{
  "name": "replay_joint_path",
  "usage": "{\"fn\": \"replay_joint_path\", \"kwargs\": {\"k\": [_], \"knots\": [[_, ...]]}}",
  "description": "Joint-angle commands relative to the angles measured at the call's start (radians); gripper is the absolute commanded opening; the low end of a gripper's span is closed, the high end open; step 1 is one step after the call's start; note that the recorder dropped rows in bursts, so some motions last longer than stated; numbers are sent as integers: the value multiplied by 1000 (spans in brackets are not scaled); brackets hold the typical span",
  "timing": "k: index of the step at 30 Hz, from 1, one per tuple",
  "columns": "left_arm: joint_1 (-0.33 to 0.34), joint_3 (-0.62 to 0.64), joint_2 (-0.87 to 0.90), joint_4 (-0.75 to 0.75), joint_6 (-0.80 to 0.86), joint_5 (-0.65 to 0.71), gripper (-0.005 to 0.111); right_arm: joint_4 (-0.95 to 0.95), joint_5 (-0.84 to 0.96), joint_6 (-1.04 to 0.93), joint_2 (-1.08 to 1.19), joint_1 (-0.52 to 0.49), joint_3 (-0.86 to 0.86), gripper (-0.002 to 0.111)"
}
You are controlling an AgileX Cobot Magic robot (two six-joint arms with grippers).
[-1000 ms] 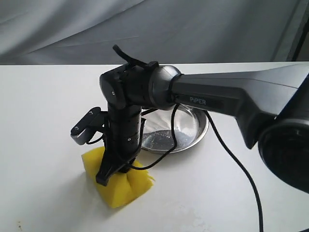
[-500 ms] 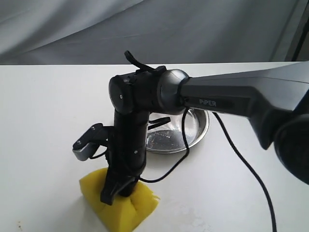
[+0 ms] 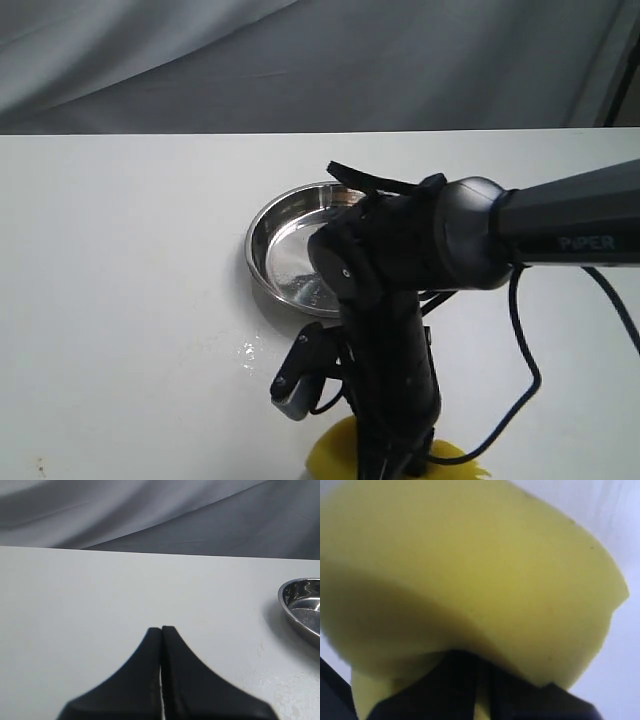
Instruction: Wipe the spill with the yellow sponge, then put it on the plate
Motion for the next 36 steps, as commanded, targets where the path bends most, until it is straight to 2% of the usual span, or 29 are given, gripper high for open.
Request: {"fn": "replay_joint_path", "kwargs": {"k": [1,5,11,18,24,33,36], "knots": [[1,2,3,5,-7,-13,0,-47,-25,8,9,-5,45,0],[1,2,3,5,-7,-13,0,106,-160,-4,15,-1,45,0],[1,2,3,5,-7,-13,0,432,-261,-223,57,49,-5,0],[1,2,3,5,-7,-13,0,461,-294,-211,168,136,-253,0],[1,2,3,5,-7,-13,0,385,-297,-156,311,148,-484,0],[1,2,3,5,-7,-13,0,-206,-338,288,436,128,-758,0],[1,2,3,5,-7,-13,0,-248,-371,363,436,102,-798,0]]}}
